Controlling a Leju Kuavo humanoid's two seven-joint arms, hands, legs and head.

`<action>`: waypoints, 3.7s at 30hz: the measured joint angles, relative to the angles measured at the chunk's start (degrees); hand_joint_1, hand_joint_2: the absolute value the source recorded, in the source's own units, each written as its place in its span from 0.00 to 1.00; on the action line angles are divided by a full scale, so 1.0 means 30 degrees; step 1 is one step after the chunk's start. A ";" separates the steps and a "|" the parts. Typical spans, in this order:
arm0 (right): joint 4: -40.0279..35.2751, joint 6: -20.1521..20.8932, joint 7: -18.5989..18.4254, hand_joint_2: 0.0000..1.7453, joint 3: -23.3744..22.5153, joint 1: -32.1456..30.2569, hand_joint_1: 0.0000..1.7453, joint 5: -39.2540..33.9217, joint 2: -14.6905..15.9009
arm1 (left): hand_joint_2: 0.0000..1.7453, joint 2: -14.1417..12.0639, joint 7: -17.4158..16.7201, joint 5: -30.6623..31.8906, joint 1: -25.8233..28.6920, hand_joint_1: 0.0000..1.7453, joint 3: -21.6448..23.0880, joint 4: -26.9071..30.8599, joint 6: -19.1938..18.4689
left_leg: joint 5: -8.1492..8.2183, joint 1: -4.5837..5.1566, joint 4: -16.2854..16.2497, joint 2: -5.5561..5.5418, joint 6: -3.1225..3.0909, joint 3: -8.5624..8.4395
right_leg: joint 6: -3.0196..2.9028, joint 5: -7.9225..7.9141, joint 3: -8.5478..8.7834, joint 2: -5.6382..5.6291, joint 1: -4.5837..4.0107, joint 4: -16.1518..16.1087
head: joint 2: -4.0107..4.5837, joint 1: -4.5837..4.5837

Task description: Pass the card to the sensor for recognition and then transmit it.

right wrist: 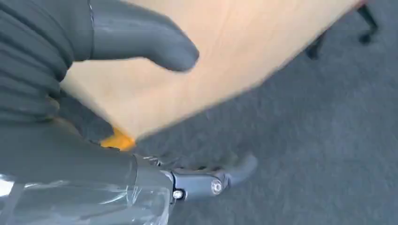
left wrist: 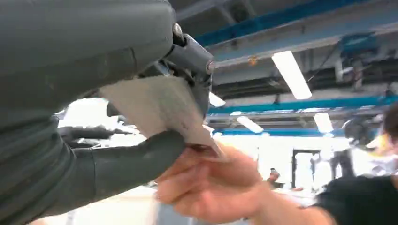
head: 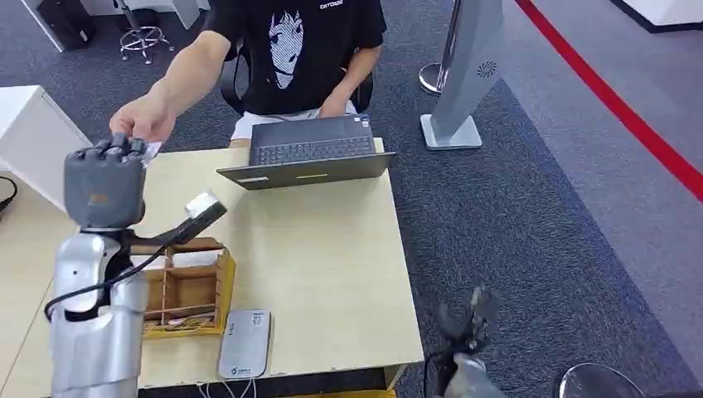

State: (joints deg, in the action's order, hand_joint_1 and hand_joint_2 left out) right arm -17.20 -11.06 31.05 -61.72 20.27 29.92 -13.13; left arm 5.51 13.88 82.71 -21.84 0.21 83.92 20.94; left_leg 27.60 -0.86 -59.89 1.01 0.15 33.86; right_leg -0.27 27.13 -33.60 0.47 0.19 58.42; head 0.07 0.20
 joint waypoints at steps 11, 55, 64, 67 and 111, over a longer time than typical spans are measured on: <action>0.0153 0.0467 0.0003 1.00 0.0860 -0.2905 0.00 0.0540 0.0313 | 1.00 -0.0451 0.0094 0.0452 0.2927 1.00 -0.1834 0.3516 -0.0494 | 0.0029 0.0003 0.0035 0.0007 0.0003 0.0183 | -0.0014 0.0063 -0.0192 0.0005 0.0001 0.0018 | -0.0007 0.0000; -0.1362 -0.6156 0.3049 1.00 0.6010 -0.3932 0.00 0.1779 -0.0721 | 1.00 0.1385 0.1486 -0.0510 1.1167 0.00 -0.2876 0.9118 0.0525 | 0.0018 0.0007 0.0052 0.0008 0.0022 0.0082 | -0.0027 0.0058 -0.0106 0.0002 0.0009 0.0005 | -0.0007 0.0000; -0.1880 -0.6375 0.3049 1.00 0.6178 -0.4358 0.00 0.0269 -0.0714 | 1.00 0.1793 0.1398 -0.0125 1.2891 0.00 -0.0728 1.0189 0.0627 | 0.0021 0.0007 0.0052 0.0009 0.0026 0.0078 | -0.0026 0.0057 -0.0101 0.0002 0.0009 0.0004 | -0.0007 0.0014; -0.2055 -0.6375 0.3049 1.00 0.6215 -0.4504 0.00 -0.0051 -0.0714 | 1.00 0.1844 0.1070 0.0110 1.3340 0.00 0.0018 1.0291 0.0525 | 0.0022 0.0008 0.0051 0.0011 0.0025 0.0076 | -0.0026 0.0057 -0.0099 0.0002 0.0010 0.0001 | -0.0007 0.0014; -0.1748 -0.6521 0.3049 1.00 0.7766 -0.4314 0.00 0.0218 -0.0714 | 1.00 -0.1733 -0.5261 0.0794 1.1220 0.00 0.2429 0.1250 0.0525 | 0.0009 0.0009 0.0056 0.0009 0.0031 0.0066 | -0.0032 0.0053 -0.0096 0.0003 0.0010 0.0006 | -0.0007 0.0036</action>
State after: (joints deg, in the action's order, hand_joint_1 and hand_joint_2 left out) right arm -22.45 -30.62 40.20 -38.42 7.33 30.58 -15.28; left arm 0.31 -1.90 85.09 11.82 7.50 87.67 22.51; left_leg 27.63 -0.83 -59.72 1.03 0.25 34.06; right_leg -0.37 27.29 -33.89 0.48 0.22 58.44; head 0.04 0.31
